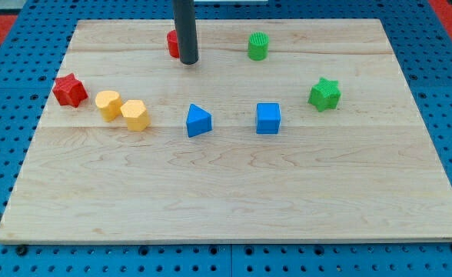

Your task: Slide the yellow blocks into the red star

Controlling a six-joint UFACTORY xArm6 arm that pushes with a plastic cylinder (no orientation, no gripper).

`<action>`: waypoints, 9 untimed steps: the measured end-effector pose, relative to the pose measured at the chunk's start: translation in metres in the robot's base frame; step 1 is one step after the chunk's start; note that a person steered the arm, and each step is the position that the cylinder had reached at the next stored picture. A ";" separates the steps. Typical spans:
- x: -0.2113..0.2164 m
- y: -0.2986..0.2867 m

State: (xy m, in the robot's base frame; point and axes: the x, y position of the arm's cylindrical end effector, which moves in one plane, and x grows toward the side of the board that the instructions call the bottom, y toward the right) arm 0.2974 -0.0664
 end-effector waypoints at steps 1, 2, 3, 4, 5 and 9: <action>0.008 0.037; 0.015 0.107; 0.020 0.196; 0.057 0.255; 0.123 0.280; 0.193 0.016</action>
State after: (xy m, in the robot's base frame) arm 0.4901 -0.0506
